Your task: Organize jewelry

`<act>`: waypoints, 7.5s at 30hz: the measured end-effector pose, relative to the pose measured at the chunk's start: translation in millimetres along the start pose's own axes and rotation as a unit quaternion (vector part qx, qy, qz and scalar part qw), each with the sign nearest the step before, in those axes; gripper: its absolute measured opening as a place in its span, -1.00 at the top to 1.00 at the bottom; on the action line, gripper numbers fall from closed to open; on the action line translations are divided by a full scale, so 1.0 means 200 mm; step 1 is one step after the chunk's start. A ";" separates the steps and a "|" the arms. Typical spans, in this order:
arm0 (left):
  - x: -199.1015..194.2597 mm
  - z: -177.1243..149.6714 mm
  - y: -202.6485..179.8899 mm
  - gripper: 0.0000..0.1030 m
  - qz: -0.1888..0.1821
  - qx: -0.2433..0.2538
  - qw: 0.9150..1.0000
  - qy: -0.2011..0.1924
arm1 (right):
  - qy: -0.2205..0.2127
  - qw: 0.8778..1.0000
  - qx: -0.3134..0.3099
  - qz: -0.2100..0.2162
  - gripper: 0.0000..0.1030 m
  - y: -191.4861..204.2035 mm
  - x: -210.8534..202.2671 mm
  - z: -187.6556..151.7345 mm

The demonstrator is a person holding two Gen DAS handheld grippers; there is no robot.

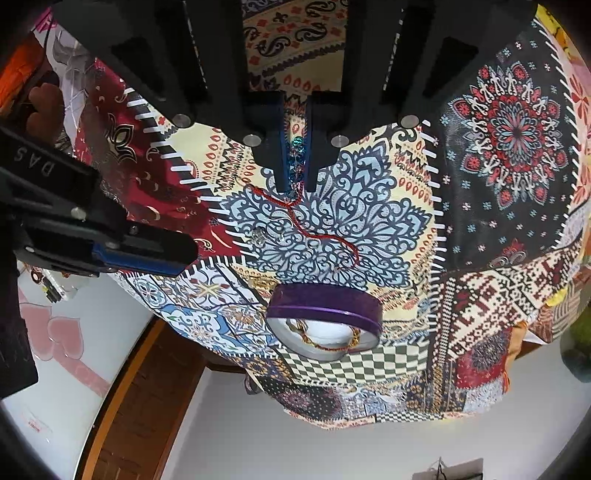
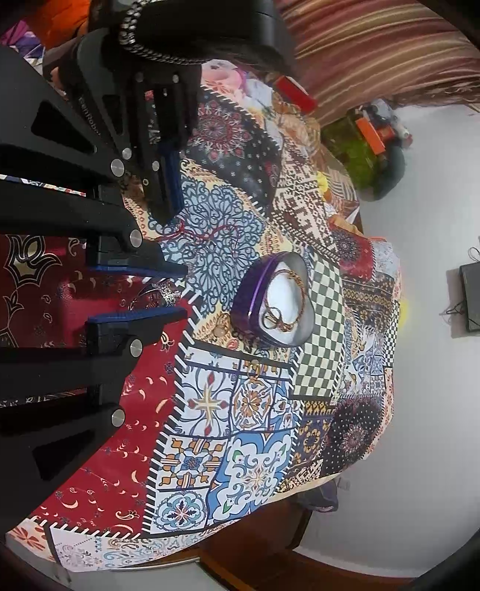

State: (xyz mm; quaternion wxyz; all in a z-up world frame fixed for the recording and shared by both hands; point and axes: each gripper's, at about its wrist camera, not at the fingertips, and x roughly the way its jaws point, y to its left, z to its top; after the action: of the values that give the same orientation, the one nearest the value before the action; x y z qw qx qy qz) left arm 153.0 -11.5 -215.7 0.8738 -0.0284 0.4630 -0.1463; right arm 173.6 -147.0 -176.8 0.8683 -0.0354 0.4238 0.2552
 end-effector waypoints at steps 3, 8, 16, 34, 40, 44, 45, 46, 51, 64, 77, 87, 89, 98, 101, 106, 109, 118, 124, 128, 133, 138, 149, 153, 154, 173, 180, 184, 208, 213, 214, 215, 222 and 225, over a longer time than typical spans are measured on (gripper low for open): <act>-0.03 0.01 0.01 0.88 0.001 -0.004 1.000 -0.007 | -0.007 1.000 0.000 0.000 0.73 -0.01 -0.02 0.01; -0.15 0.06 0.02 0.88 0.004 -0.005 0.999 -0.041 | -0.022 1.000 -0.003 -0.008 0.73 -0.01 -0.06 0.04; -0.36 0.17 0.00 0.88 0.022 0.011 0.993 -0.112 | -0.047 0.999 0.002 -0.011 0.73 -0.04 -0.12 0.12; -0.48 0.43 -0.06 0.88 0.041 0.046 0.978 -0.200 | -0.113 0.993 -0.003 -0.014 0.73 -0.06 -0.18 0.34; -0.41 0.52 -0.05 0.89 0.042 0.052 0.978 -0.200 | -0.109 0.994 -0.009 -0.008 0.73 -0.05 -0.10 0.37; -0.37 0.58 -0.05 0.88 0.044 0.054 0.977 -0.200 | -0.100 0.995 -0.013 -0.014 0.73 -0.07 -0.02 0.39; -0.36 0.59 -0.04 0.88 0.042 0.053 0.978 -0.199 | -0.096 0.995 -0.013 -0.013 0.73 -0.07 -0.01 0.40; -0.35 0.60 -0.04 0.88 0.039 0.050 0.978 -0.197 | -0.092 0.996 -0.013 -0.013 0.73 -0.08 0.01 0.40; -0.25 0.63 0.02 0.88 0.022 0.033 0.983 -0.181 | -0.072 0.997 -0.011 -0.014 0.73 -0.12 0.10 0.43; 0.12 0.61 0.17 0.88 0.006 -0.004 0.996 -0.089 | -0.028 0.999 -0.017 -0.011 0.73 -0.17 0.26 0.45; 0.20 0.56 0.21 0.89 0.006 -0.007 0.999 -0.045 | -0.006 0.999 -0.052 0.005 0.72 -0.11 0.33 0.48; 0.10 0.55 0.22 0.88 0.052 0.015 0.997 -0.062 | 0.028 0.998 -0.061 0.017 0.72 -0.10 0.42 0.49; 0.08 0.55 0.23 0.88 0.054 0.014 0.996 -0.063 | 0.034 0.997 -0.061 0.020 0.72 -0.09 0.42 0.49; 0.04 0.53 0.23 0.71 0.068 0.014 0.996 -0.060 | 0.031 0.996 -0.085 0.019 0.72 -0.04 0.39 0.48; 0.01 0.52 0.23 0.64 0.070 0.011 0.996 -0.062 | 0.027 0.995 -0.093 0.010 0.71 -0.02 0.36 0.48; -0.06 0.50 0.23 0.49 0.071 0.010 0.995 -0.072 | 0.017 0.995 -0.095 0.001 0.62 -0.01 0.29 0.48; -0.10 0.50 0.22 0.40 0.074 0.012 0.994 -0.079 | 0.008 0.996 -0.090 -0.001 0.62 -0.01 0.24 0.47; -0.19 0.42 0.16 0.26 0.069 0.016 0.994 -0.079 | -0.005 0.998 -0.069 -0.013 0.62 -0.01 0.11 0.38; -0.18 0.30 0.13 0.26 0.072 0.018 0.995 -0.059 | 0.010 0.998 -0.060 -0.018 0.62 0.00 0.08 0.26; -0.19 0.23 0.11 0.26 0.066 0.014 0.996 -0.051 | 0.027 0.998 -0.050 -0.009 0.62 0.01 0.09 0.18; -0.16 0.15 0.10 0.26 0.054 0.008 0.998 -0.032 | 0.052 0.998 -0.042 -0.011 0.62 0.02 0.15 0.09; -0.13 0.09 0.11 0.26 0.051 -0.001 0.998 -0.021 | 0.068 0.997 -0.036 0.003 0.62 0.04 0.19 0.04; -0.11 0.06 0.14 0.26 0.033 -0.020 0.999 -0.020 | 0.063 0.997 -0.047 0.006 0.62 0.08 0.25 0.05; -0.08 0.08 0.13 0.26 0.025 -0.015 0.999 -0.016 | 0.059 0.997 -0.048 0.010 0.77 0.07 0.24 0.03; -0.07 0.09 0.12 0.26 0.025 -0.012 0.999 -0.016 | 0.057 0.997 -0.047 0.011 0.77 0.07 0.24 0.03; 0.13 0.17 0.04 0.68 0.015 0.015 1.000 0.000 | 0.003 0.999 0.036 -0.009 0.77 -0.22 0.08 0.09; 0.16 0.18 0.05 0.84 0.008 0.009 1.000 0.000 | -0.002 0.999 0.048 -0.020 0.77 -0.28 0.06 0.09; 0.15 0.18 0.06 0.84 0.005 0.008 1.000 -0.005 | -0.004 0.999 0.050 -0.018 0.77 -0.29 0.05 0.09; -0.22 0.39 0.13 0.84 0.030 -0.002 0.992 -0.121 | -0.085 0.996 0.012 -0.008 0.77 -0.15 -0.10 0.37; -0.19 0.44 0.17 0.84 0.031 -0.011 0.992 -0.124 | -0.096 0.995 0.009 -0.006 0.77 -0.14 -0.08 0.43; -0.18 0.45 0.17 0.84 0.030 -0.013 0.992 -0.123 | -0.096 0.995 0.009 -0.005 0.77 -0.14 -0.07 0.44; -0.16 0.46 0.18 0.84 0.028 -0.016 0.992 -0.122 | -0.095 0.995 0.009 -0.004 0.77 -0.14 -0.06 0.45; -0.06 0.49 0.22 0.84 0.017 -0.024 0.995 -0.100 | -0.074 0.997 0.007 0.000 0.77 -0.14 0.08 0.48; -0.01 0.51 0.22 0.84 0.013 -0.022 0.995 -0.093 | -0.062 0.998 0.004 0.000 0.77 -0.15 0.13 0.49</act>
State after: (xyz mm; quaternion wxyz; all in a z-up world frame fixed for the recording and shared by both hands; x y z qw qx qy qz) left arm 245.7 22.8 -164.3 0.9140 -0.0552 0.3832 -0.1215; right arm 271.9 -134.0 -138.8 0.8930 -0.0163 0.3702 0.2556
